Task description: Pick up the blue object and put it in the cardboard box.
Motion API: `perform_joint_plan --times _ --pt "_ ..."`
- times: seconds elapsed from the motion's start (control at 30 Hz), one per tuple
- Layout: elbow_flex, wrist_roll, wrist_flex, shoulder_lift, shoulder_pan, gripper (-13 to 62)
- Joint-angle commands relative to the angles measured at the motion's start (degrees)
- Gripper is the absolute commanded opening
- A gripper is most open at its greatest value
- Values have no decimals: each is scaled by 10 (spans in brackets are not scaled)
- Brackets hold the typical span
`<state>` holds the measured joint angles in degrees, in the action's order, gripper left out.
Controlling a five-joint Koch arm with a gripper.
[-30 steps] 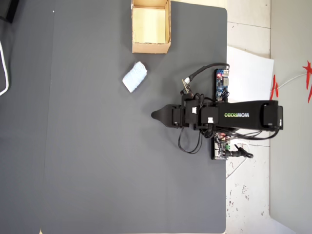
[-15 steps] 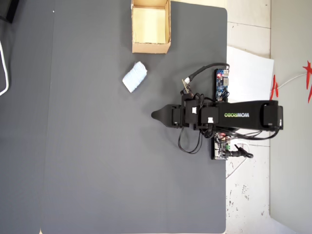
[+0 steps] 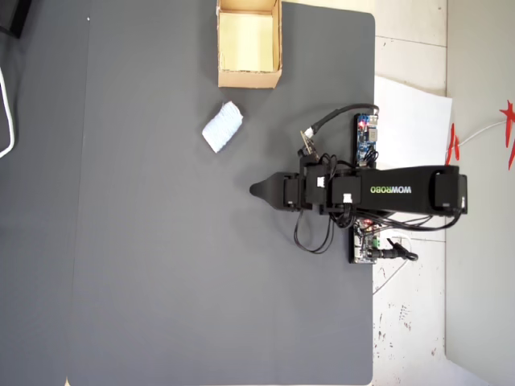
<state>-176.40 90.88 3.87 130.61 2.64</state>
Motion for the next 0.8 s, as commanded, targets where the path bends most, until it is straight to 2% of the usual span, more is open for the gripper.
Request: perform_joint_plan --times 0.0,0.77 --pt "-23 5 -48 47 3 341" --pt "-23 7 -50 47 2 338"
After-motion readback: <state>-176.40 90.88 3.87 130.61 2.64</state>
